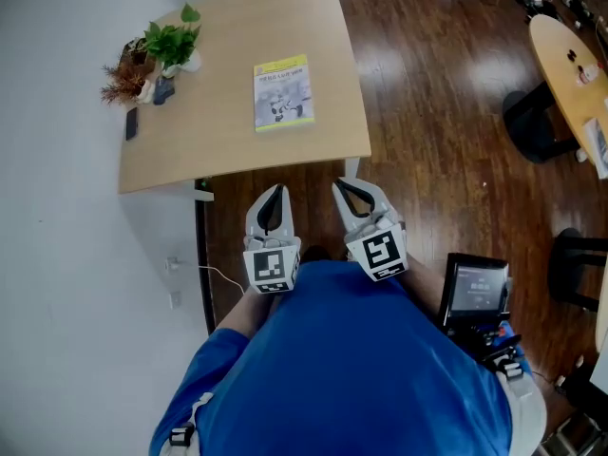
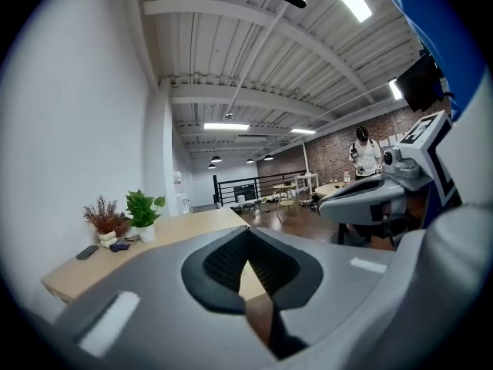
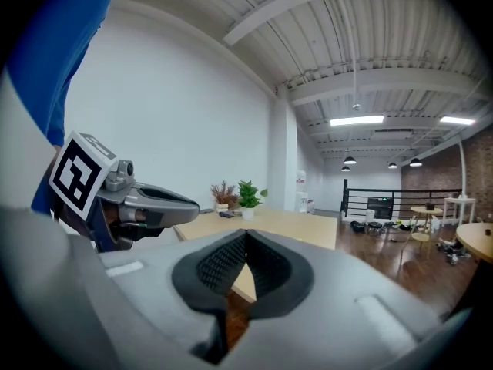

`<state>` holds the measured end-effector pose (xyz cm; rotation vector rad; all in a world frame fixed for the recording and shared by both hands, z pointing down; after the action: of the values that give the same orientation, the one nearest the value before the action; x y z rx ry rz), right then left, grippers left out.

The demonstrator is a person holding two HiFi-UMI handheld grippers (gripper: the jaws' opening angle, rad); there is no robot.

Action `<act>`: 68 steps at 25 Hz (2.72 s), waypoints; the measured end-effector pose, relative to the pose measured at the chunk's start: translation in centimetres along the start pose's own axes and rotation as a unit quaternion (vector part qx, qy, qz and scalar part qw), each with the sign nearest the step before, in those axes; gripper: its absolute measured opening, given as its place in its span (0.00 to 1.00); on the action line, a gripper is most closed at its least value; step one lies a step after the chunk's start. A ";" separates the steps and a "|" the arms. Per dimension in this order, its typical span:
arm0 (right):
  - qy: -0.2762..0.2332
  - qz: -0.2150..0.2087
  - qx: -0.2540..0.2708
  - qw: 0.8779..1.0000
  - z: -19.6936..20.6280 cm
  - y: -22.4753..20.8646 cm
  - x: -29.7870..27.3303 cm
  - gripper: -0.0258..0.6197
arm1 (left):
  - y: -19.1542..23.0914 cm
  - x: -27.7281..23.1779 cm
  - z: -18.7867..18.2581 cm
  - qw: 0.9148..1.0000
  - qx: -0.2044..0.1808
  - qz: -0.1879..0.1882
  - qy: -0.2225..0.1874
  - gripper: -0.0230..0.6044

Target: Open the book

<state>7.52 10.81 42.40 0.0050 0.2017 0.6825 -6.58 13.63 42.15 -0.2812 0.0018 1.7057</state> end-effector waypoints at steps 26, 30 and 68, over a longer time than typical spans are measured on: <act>0.077 0.048 -0.014 0.996 0.5 -6.7 -16.3 0.04 | 10.1 -16.2 1.8 0.997 0.020 0.064 0.028 0.05; 0.085 0.066 -0.016 0.994 0.4 -7.2 -17.8 0.04 | 11.1 -17.7 2.0 0.996 0.017 0.080 0.028 0.05; 0.128 -0.020 -0.091 0.987 8.7 -20.6 -22.4 0.04 | 2.6 -34.8 10.9 0.961 -0.045 0.046 0.271 0.25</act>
<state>5.13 -18.70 53.55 -0.2614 0.3838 0.6587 -6.73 -18.93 58.75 -0.8194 0.3465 1.6746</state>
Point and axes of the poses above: the fingertips, and each gripper's own axes: x backward along the fingers, y to its left, z out of its underside, the point moved 4 cm from there along x, backward along the fingers, and after that the axes turned 1 degree about -z, right-handed, at the moved point
